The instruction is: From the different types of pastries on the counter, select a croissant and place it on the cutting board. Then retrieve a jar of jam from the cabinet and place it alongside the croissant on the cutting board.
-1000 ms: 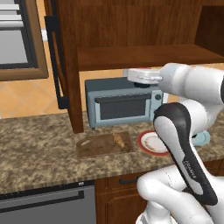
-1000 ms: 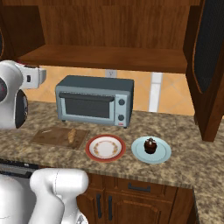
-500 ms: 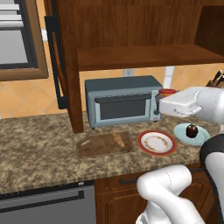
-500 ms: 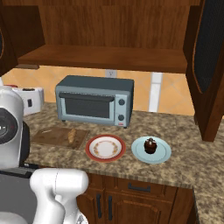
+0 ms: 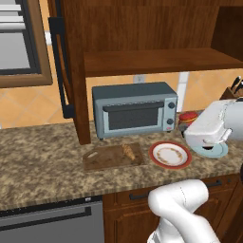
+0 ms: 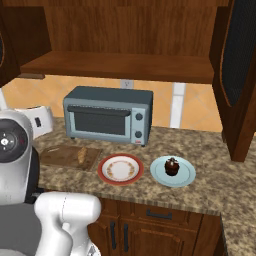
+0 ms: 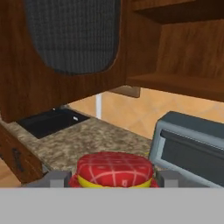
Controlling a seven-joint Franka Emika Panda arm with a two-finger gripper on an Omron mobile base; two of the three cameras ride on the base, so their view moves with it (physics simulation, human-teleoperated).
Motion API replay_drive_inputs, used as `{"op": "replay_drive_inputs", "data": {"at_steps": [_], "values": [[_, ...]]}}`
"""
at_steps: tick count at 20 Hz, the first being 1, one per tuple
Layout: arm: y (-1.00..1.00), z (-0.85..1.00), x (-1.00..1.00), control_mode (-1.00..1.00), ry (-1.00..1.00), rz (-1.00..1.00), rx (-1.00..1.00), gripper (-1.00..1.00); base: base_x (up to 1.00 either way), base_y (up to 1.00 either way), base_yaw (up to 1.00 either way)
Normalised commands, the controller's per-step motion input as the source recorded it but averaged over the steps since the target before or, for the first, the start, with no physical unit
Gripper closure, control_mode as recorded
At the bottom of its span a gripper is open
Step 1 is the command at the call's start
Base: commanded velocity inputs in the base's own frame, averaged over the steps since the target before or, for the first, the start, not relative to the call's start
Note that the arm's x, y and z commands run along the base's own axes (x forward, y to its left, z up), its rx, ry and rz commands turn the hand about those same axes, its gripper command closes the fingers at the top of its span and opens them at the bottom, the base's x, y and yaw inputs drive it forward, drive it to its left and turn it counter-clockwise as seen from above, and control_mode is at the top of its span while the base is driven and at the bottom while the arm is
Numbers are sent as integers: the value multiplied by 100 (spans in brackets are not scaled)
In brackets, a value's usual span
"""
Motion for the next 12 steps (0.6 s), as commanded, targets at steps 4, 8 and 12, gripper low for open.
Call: {"op": "replay_drive_inputs", "data": {"at_steps": [4,8,12], "values": [[0,-52,17,-100,0,16,3,100,0,0,0],[0,-39,32,-100,-3,22,9,100,0,0,0],[1,-50,60,-100,0,19,9,100,0,0,0]]}}
